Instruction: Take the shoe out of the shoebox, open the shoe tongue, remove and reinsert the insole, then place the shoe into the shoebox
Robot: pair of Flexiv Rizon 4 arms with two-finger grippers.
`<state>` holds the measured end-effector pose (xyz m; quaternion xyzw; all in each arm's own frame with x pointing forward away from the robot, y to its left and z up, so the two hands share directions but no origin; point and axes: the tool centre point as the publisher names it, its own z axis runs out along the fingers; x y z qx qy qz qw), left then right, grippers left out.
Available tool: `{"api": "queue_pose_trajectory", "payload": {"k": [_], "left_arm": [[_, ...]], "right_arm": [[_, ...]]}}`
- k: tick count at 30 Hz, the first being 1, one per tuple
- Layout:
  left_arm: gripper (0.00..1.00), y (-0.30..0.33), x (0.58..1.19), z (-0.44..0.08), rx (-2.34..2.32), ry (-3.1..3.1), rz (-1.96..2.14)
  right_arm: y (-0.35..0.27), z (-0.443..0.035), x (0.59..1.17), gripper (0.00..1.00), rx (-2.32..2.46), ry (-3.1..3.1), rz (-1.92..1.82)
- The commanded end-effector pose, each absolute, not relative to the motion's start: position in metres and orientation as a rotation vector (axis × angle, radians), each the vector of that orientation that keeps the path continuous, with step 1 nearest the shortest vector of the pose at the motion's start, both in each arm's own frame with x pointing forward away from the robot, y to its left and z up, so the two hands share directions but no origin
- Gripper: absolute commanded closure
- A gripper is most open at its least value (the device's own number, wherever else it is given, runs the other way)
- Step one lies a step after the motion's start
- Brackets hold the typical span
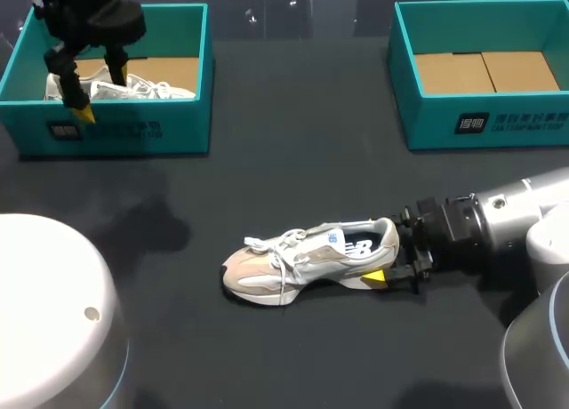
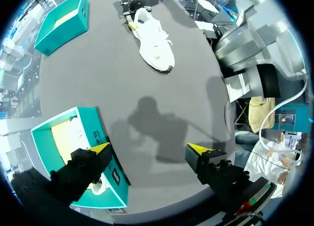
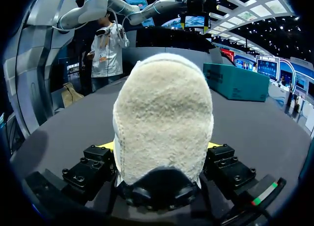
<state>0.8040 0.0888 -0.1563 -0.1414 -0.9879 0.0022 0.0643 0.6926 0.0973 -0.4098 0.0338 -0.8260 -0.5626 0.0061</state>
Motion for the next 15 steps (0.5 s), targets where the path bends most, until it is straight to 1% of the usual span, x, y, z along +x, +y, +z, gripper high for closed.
{"api": "queue_pose_trajectory", "payload": {"k": [1,8,13,15], "left_arm": [[0.00,0.079,0.776,-0.159,-0.373,-3.039,-0.017],[0.00,0.058,0.747,-0.163,-0.137,-3.026,-0.027],[0.00,0.045,0.729,-0.172,0.040,-3.010,0.049],[0.00,0.039,0.721,-0.174,0.007,-2.985,0.042]], "right_arm": [[0.099,-0.411,0.693,1.00,0.105,-2.588,-1.757],[0.099,-0.411,0.693,1.00,0.105,-2.588,-1.757],[0.099,-0.411,0.693,1.00,0.105,-2.588,-1.757],[0.099,-0.411,0.693,1.00,0.105,-2.588,-1.757]]}}
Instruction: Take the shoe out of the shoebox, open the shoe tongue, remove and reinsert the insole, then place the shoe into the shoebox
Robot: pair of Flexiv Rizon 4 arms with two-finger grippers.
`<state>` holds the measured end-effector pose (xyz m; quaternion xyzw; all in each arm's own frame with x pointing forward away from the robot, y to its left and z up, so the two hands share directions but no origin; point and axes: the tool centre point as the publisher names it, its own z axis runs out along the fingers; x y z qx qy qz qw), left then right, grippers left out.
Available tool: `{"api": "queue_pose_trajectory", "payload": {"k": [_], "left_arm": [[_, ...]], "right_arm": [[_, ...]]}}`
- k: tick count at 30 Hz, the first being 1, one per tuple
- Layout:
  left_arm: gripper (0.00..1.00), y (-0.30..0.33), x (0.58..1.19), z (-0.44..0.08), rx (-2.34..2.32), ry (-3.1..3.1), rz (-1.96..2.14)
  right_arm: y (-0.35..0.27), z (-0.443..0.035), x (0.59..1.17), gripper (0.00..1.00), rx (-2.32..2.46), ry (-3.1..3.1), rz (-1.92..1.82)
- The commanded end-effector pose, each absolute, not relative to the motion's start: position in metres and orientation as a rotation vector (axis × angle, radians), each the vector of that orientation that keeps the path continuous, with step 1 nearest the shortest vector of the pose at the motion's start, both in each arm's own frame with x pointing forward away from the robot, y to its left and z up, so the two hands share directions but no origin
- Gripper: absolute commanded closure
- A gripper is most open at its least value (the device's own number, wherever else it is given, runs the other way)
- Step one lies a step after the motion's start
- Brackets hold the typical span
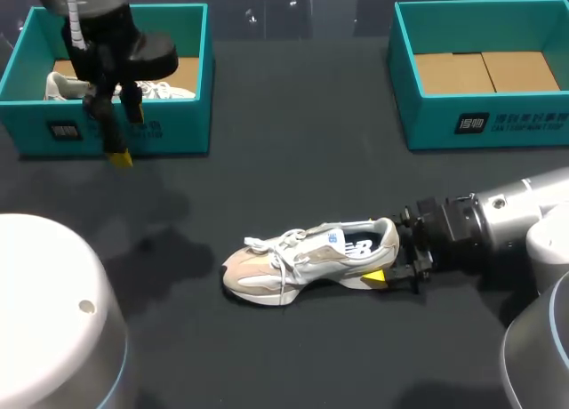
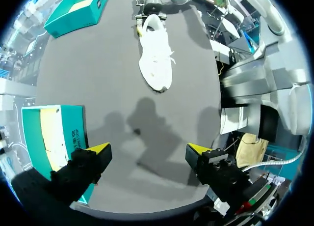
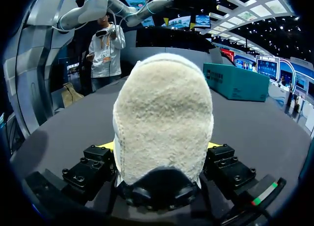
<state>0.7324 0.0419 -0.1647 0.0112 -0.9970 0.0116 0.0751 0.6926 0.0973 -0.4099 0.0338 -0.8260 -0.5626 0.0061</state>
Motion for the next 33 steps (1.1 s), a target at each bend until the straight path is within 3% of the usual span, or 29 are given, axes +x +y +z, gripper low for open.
{"api": "queue_pose_trajectory", "payload": {"k": [1,12,22,33], "left_arm": [[0.00,0.039,0.721,-0.174,0.007,-2.985,0.042],[0.00,0.039,0.721,-0.174,0.007,-2.985,0.042],[0.00,-0.029,0.683,-0.200,0.900,-2.851,-0.080],[0.00,-0.100,0.669,-0.218,1.402,-2.649,-0.190]], "right_arm": [[0.099,-0.411,0.693,1.00,0.105,-2.588,-1.757],[0.099,-0.411,0.693,1.00,0.105,-2.588,-1.757],[0.099,-0.411,0.693,1.00,0.105,-2.588,-1.757],[0.099,-0.411,0.693,1.00,0.105,-2.588,-1.757]]}}
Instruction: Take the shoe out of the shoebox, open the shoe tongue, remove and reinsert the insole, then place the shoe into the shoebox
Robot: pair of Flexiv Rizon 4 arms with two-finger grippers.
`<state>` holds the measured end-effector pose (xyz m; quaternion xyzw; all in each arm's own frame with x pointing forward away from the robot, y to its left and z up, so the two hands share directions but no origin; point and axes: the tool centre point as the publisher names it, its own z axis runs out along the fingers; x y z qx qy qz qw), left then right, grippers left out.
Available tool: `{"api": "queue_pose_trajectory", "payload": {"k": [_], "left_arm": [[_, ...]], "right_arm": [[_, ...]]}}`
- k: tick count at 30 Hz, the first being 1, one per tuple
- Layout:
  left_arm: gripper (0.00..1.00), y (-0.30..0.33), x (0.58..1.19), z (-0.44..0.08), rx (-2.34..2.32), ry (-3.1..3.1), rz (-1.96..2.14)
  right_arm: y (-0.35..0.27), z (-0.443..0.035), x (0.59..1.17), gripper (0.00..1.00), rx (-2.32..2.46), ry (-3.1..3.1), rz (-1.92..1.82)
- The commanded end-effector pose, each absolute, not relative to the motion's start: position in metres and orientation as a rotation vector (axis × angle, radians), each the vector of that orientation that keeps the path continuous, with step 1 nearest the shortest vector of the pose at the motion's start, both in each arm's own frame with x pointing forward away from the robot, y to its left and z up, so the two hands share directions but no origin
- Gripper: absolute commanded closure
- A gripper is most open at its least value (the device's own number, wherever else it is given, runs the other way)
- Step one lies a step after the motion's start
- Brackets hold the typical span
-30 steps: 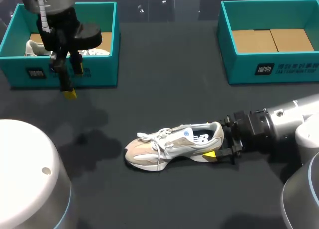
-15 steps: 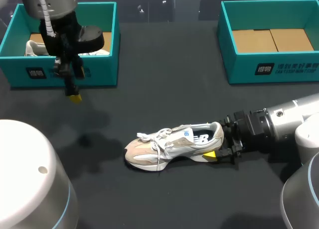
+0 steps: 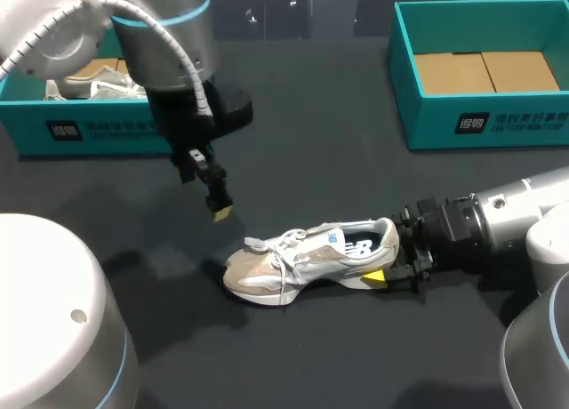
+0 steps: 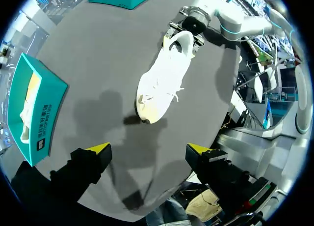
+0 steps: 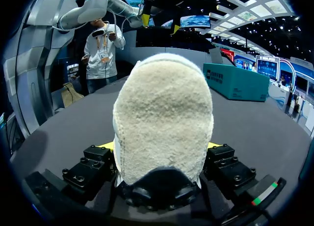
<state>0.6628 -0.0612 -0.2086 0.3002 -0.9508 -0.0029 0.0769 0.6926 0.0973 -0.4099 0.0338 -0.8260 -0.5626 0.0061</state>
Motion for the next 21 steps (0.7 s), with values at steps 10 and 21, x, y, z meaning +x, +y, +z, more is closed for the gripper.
{"api": "queue_pose_trajectory", "payload": {"k": [10,21], "left_arm": [[0.00,-0.107,0.667,-0.220,1.439,-2.669,-0.160],[0.00,-0.155,0.645,-0.234,1.839,-2.470,-0.250]], "right_arm": [[0.099,-0.411,0.693,1.00,0.105,-2.588,-1.757],[0.099,-0.411,0.693,1.00,0.105,-2.588,-1.757]]}}
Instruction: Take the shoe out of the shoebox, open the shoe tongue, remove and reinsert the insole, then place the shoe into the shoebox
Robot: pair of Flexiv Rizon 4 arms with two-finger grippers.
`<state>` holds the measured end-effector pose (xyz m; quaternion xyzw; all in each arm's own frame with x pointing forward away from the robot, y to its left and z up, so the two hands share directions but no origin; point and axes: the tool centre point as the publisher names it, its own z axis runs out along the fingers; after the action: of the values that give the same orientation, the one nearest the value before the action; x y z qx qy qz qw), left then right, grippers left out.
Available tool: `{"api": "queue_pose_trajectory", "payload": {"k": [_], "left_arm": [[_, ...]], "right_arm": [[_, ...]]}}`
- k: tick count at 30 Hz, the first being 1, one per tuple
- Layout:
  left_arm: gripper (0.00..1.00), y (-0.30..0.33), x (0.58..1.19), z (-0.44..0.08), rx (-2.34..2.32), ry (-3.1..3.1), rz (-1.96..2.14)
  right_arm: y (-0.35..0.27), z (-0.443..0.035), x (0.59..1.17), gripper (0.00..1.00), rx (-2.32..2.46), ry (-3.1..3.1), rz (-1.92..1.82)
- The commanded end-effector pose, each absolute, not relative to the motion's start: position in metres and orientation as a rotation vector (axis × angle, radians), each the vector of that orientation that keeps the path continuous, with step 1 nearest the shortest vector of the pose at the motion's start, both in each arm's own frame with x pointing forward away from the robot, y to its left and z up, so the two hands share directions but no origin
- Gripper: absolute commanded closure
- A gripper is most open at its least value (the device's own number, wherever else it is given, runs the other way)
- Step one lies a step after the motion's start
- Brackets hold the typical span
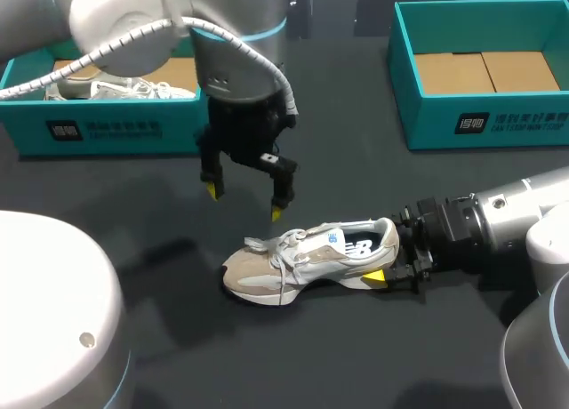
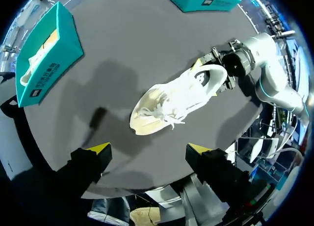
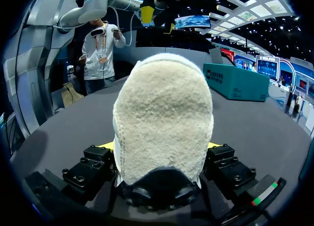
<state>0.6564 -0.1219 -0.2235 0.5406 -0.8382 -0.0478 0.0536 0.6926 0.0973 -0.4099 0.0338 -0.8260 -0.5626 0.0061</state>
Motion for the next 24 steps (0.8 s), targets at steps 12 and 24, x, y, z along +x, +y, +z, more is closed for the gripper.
{"api": "queue_pose_trajectory", "payload": {"k": [12,24], "left_arm": [[0.00,-0.197,0.642,-0.247,2.190,-2.155,-0.349],[0.00,-0.207,0.641,-0.256,2.309,-2.053,-0.380]], "right_arm": [[0.099,-0.411,0.693,1.00,0.105,-2.588,-1.757],[0.099,-0.411,0.693,1.00,0.105,-2.588,-1.757]]}}
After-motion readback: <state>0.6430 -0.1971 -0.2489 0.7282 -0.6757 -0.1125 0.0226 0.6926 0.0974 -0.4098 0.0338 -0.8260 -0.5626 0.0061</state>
